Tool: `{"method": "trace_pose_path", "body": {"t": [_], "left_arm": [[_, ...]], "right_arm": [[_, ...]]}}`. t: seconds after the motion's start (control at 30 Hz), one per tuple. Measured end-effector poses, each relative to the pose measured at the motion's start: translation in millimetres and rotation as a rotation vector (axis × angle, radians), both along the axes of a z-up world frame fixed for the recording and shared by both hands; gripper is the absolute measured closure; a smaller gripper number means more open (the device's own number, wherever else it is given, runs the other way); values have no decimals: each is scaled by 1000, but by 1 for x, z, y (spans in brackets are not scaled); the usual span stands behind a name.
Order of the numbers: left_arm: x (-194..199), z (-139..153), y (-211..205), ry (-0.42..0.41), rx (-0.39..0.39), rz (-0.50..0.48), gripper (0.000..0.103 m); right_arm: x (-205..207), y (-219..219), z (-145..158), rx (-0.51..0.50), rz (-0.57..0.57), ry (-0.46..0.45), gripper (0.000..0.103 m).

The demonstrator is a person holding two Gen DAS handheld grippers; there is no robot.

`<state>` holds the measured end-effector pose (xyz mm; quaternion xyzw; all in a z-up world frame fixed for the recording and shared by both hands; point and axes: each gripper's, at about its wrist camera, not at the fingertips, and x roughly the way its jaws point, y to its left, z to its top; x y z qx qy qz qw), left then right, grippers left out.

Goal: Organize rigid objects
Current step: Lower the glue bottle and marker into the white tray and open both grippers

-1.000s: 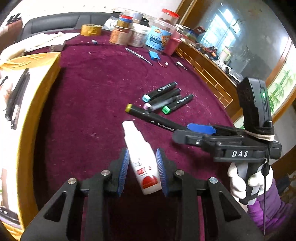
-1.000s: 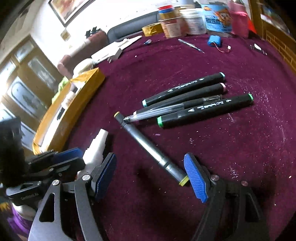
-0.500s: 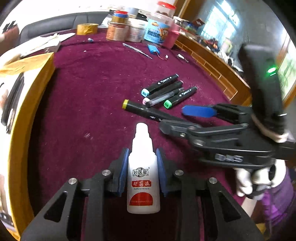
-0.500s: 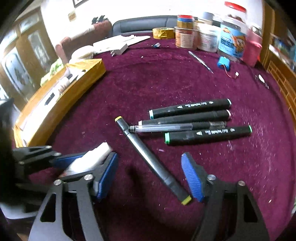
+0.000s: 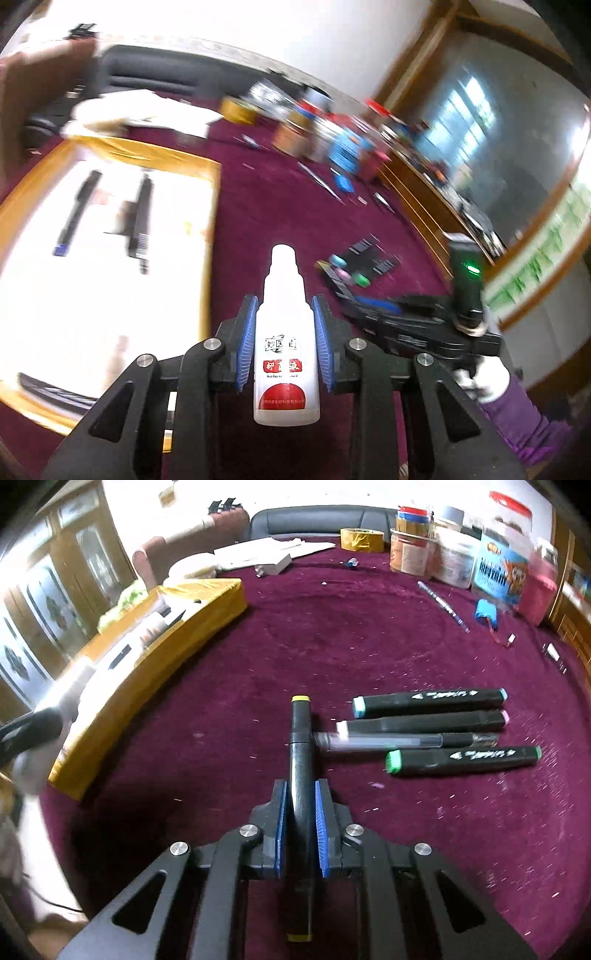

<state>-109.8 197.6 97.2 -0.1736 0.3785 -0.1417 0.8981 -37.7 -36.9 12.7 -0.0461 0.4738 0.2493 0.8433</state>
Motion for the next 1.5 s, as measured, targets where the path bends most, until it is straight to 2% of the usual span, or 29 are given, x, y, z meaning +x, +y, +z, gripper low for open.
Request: {"method": "trace_pose_path", "body": {"t": [0.13,0.27,0.57,0.8,0.93,1.07,1.1,1.17,1.3,1.5], "left_arm": [[-7,-3,51,0,-6,125,76],[-11,-14,98,31,-17,230,76],[14,-37,141,113,69,305,76],[26,-49,159,152,81,304,76],[21,-51,167,146,32,309,75],[4,-42,172,104,-14,316,66],[-1,-39,172,93,-16,321,60],[-9,-34,172,73,-14,332,54],[-25,-29,173,41,-30,331,53],[-33,-34,175,44,-70,343,46]], "right_arm": [[-3,-2,17,128,8,35,90],[-3,12,31,211,42,64,90],[7,84,39,300,128,163,90],[13,153,46,253,198,152,90],[17,192,44,170,238,115,90],[21,222,34,102,272,118,90],[22,229,31,81,282,116,90],[20,236,23,46,299,108,90],[21,251,13,6,308,111,90],[23,255,8,5,286,106,89]]}}
